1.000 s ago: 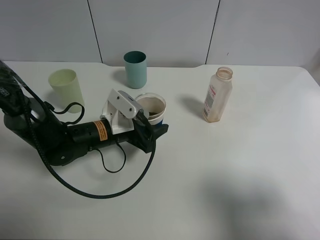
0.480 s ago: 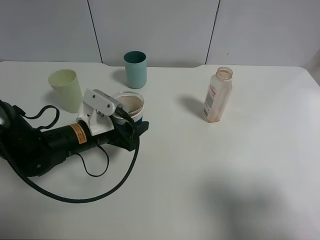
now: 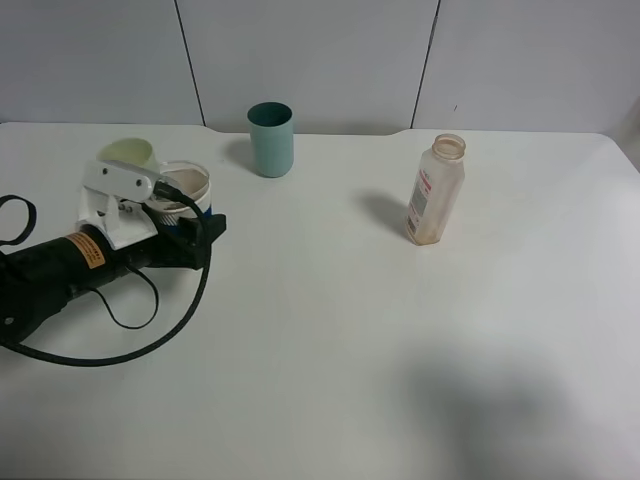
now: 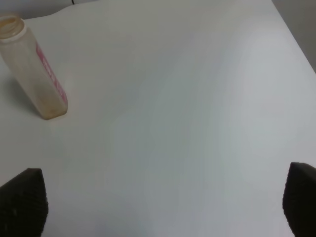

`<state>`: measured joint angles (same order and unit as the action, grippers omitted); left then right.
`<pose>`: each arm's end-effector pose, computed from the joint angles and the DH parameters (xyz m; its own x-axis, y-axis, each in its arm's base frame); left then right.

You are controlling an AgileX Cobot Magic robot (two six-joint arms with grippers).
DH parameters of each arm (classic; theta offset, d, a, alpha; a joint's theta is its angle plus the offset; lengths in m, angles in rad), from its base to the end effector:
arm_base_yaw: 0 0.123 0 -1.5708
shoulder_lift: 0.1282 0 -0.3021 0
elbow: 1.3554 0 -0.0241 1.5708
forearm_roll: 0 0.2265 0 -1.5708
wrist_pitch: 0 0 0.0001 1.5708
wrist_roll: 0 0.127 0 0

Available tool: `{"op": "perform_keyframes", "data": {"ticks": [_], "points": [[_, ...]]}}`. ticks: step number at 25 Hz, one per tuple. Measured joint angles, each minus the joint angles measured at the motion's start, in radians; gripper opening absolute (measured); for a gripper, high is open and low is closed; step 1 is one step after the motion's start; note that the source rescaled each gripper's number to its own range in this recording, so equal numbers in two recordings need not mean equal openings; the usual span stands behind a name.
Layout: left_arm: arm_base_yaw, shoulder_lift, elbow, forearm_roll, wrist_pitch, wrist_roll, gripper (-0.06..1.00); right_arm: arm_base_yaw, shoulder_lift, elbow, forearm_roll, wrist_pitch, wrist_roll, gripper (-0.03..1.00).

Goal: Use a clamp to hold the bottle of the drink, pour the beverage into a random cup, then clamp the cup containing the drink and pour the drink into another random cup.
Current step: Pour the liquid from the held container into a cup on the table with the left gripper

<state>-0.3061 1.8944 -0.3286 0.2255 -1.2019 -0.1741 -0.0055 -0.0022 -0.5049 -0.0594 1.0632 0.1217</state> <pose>0.2742 -0.1144 0.1364 -0.3117 0.0047 -0.9502 0.4589 0.8763 -0.1462 -0.0124 -0.0065 0.2504 -0.4445 0.0950 -0.8907 0.0934 0.9939 0.0594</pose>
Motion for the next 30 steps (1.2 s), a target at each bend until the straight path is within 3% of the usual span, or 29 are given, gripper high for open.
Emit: {"op": "perform_keyframes", "data": {"ticks": [10, 30], "points": [[0.153, -0.016, 0.017, 0.075, 0.0, 0.0, 0.0, 0.0, 0.0, 0.0, 0.0, 0.0, 0.0, 1.0], [0.324, -0.119, 0.096, 0.134, 0.001, -0.006, 0.0, 0.0, 0.0, 0.0, 0.0, 0.0, 0.0, 1.0]]}}
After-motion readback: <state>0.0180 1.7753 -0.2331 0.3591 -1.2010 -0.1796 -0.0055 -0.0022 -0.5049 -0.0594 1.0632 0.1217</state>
